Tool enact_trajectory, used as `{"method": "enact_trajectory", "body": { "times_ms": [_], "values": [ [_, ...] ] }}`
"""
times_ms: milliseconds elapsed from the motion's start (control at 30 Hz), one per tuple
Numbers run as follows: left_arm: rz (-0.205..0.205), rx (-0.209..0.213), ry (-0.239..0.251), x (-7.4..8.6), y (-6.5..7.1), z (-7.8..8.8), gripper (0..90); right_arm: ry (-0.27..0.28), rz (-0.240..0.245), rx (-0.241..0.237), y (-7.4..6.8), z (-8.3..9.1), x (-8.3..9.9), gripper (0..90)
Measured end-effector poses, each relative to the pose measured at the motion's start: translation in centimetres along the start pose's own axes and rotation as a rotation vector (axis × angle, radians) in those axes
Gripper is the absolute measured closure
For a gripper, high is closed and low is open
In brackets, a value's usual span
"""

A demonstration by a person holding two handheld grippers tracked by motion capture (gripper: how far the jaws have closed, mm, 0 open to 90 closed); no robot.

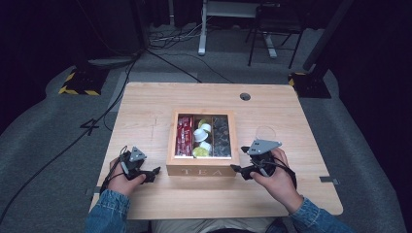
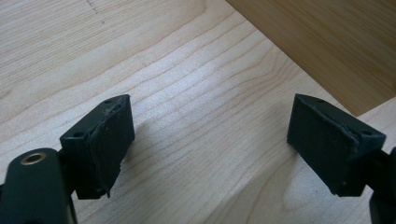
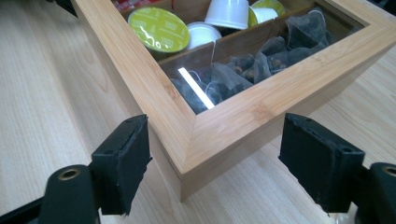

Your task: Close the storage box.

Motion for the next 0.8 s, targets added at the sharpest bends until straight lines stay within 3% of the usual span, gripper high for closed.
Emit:
{"method": "enact_trajectory", "body": {
  "times_ms": [167,333,700,800],
  "values": [
    [0.001,0.003,0.000,0.0,0.0,0.0,15.3,0.046,-0.028,-0.047,0.3,0.6,-0.5,23.8],
    [-0.007,0.022,0.005,0.1,-0.2,0.0,15.3,0.110,-0.065,-0.071,1.3,2.9,-1.2,21.2],
    [-0.026,0.031,0.003,0.2,-0.4,0.1,14.6,0.139,-0.132,-0.023,4.6,8.1,0.2,15.7],
    [-0.013,0.041,0.003,0.2,-0.5,0.2,14.7,0.139,-0.158,0.013,5.6,9.2,1.2,15.7]
  ]
}}
Point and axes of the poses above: each handheld gripper's, and its own axes: z roughly backward along the jaws, x roughly out of its underside, y roughly to its right, the point moved 3 cm from there along -z, roughly forward along the jaws, and after that the axes turned 12 degrees about -x, right-handed, at the moved point
